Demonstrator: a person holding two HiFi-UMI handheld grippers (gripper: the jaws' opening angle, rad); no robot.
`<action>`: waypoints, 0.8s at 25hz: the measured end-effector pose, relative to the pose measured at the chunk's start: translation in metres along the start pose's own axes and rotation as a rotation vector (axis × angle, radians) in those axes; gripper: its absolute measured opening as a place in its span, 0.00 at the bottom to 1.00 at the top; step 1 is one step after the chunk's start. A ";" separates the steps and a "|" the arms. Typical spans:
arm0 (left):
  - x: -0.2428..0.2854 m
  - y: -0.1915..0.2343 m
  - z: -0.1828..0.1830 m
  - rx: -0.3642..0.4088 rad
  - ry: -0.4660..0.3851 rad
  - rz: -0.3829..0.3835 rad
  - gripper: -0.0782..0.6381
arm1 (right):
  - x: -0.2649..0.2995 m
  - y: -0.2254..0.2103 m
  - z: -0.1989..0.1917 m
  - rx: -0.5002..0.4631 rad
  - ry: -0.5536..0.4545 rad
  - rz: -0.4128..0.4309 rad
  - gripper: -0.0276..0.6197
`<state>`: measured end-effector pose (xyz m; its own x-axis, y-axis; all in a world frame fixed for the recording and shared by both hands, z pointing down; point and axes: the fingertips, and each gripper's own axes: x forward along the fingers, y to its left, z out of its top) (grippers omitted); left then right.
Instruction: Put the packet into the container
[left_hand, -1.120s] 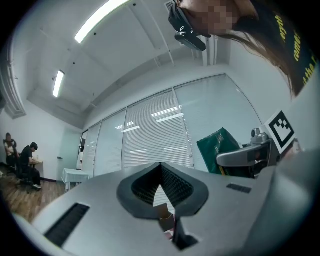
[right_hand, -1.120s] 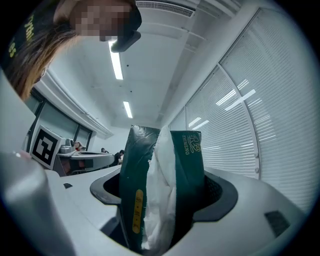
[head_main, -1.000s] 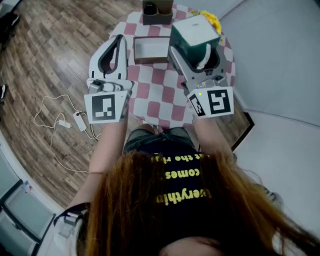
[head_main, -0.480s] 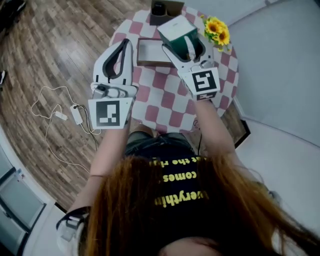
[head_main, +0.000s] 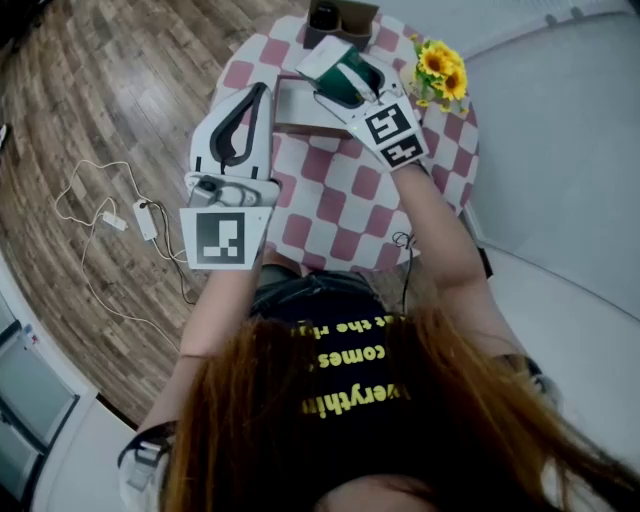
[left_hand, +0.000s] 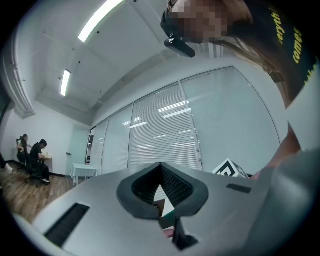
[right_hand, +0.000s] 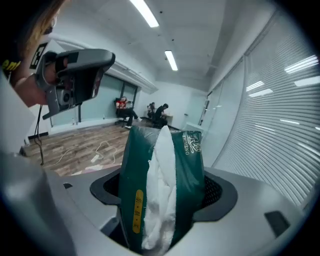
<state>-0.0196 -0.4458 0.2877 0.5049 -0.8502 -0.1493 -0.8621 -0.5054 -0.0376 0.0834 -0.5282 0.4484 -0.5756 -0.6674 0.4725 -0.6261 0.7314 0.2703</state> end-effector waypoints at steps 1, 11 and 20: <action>0.000 -0.001 -0.003 0.002 0.006 0.002 0.11 | 0.006 0.004 -0.004 -0.034 0.026 0.034 0.64; -0.004 0.000 -0.015 -0.005 0.041 0.050 0.11 | 0.040 0.034 -0.042 -0.229 0.205 0.277 0.64; -0.021 0.006 -0.023 -0.004 0.068 0.100 0.11 | 0.063 0.061 -0.085 -0.252 0.376 0.451 0.64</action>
<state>-0.0338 -0.4344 0.3136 0.4181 -0.9044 -0.0846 -0.9083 -0.4179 -0.0215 0.0539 -0.5143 0.5662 -0.5012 -0.2248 0.8356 -0.1962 0.9700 0.1433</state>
